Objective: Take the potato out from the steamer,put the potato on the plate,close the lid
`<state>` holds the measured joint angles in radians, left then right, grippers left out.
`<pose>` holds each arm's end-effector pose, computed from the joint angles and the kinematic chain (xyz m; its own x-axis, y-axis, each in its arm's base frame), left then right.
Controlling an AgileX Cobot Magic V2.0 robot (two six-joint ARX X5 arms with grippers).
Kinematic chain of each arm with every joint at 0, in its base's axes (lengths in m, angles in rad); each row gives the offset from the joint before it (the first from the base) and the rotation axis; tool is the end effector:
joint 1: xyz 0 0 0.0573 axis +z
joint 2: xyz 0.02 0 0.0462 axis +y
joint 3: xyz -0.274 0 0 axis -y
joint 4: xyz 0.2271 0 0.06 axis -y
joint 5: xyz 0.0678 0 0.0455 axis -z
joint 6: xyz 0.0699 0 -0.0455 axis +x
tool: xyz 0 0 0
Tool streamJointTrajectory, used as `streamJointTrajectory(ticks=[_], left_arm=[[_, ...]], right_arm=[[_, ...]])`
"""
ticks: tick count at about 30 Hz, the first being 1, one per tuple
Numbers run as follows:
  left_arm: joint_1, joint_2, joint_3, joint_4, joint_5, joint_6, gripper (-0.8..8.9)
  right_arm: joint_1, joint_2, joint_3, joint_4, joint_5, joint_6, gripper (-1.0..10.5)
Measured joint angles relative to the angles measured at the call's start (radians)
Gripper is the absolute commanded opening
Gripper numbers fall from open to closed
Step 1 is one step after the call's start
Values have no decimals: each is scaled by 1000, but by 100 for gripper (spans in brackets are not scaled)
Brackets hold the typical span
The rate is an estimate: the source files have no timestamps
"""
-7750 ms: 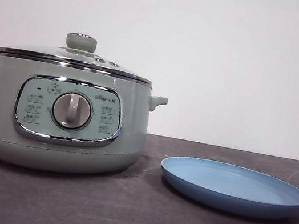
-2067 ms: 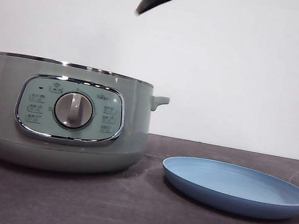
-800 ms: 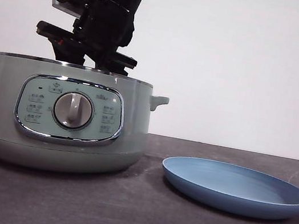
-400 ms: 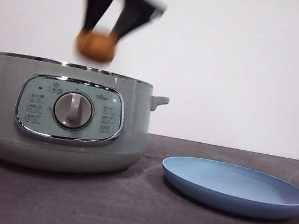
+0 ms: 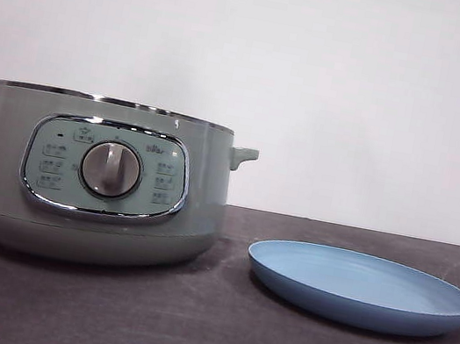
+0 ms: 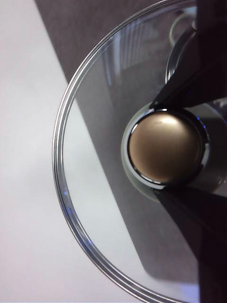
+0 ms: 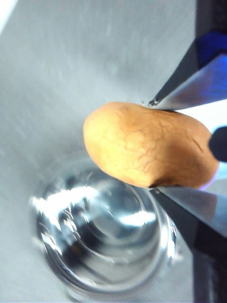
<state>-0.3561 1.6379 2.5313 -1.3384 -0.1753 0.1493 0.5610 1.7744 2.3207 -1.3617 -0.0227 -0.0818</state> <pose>0.2454 -0.0783 0.5326 0.8938 -0.1464 -0.4239 0.2536 0.9446 0.2085 0.2808 0.1783 0.4409 0.5683 0.3839 -0.7278 -0.5936 0.8038 -0.0395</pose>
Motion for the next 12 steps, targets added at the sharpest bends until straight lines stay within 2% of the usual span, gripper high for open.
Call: streamJointTrajectory(ticks=[5,12], left_arm=[[0,8,0,0,73,0,-9],[0,8,0,0,82,0,-9]], right_arm=[[-99,-32,0,0,0,26,-9],[-190,-27,-16,0,0,44,-9]])
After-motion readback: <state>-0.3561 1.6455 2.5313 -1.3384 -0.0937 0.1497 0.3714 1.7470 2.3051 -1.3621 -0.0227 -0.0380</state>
